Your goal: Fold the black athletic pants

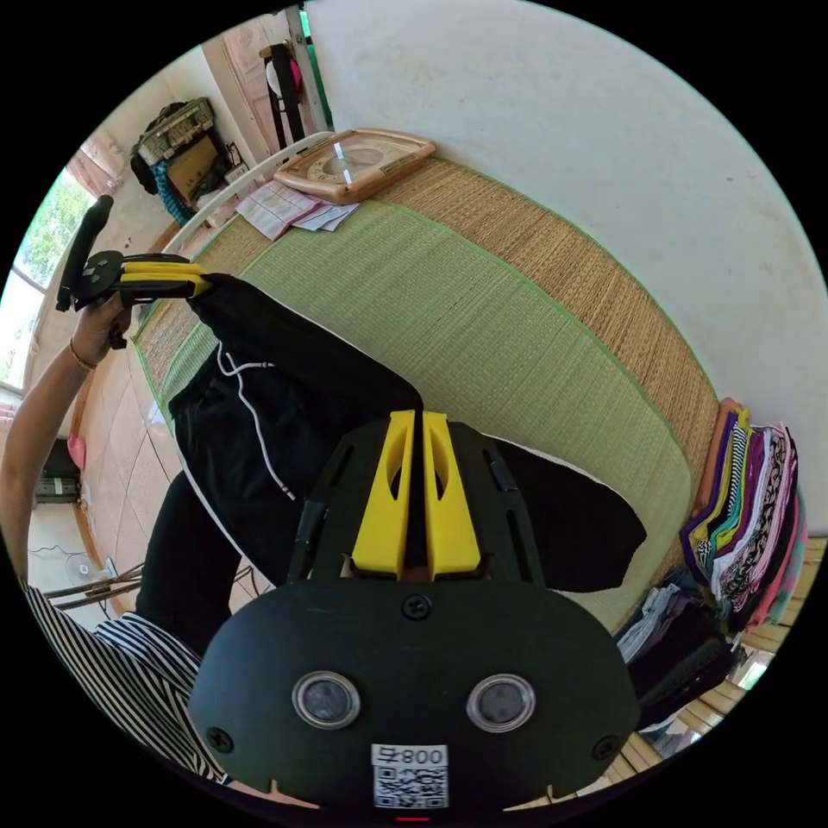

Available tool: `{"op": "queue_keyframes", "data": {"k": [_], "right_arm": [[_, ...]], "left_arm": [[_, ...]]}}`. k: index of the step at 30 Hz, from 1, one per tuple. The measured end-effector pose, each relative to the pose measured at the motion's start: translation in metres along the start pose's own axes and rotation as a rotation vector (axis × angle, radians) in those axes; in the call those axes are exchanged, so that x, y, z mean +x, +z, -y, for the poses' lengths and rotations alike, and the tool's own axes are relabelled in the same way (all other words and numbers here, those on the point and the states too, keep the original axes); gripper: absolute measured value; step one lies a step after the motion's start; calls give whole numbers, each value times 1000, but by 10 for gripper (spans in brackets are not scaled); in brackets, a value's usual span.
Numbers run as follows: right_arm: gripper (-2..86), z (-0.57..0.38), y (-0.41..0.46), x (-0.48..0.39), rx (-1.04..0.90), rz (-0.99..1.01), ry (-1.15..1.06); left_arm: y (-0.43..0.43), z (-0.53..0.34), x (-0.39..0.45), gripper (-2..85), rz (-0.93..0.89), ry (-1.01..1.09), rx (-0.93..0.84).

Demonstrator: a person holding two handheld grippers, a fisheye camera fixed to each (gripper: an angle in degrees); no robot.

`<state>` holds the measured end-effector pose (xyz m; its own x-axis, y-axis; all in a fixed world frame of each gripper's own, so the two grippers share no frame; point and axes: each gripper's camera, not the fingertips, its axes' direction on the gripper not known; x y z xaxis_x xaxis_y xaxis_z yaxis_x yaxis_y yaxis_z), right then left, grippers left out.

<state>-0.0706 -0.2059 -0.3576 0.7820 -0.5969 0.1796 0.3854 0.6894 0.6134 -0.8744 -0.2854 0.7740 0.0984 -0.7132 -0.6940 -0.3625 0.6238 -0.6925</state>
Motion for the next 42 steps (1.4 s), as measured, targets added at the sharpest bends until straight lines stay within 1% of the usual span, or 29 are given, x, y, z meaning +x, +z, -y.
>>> {"op": "queue_keyframes", "data": {"k": [7, 17, 29, 42], "right_arm": [[11, -73, -14, -44, 22, 29, -31], [12, -162, -2, -99, -4, 64, -68], [15, -245, 36, -143, -67, 126, -88], [18, -297, 84, -168, -136, 189, -83]], "left_arm": [[-8, -58, 33, 14, -4, 28, -25], [3, -127, 72, 14, 28, 67, -78], [35, -179, 100, 17, 76, 116, -158], [76, -213, 97, 17, 78, 81, -212]]}}
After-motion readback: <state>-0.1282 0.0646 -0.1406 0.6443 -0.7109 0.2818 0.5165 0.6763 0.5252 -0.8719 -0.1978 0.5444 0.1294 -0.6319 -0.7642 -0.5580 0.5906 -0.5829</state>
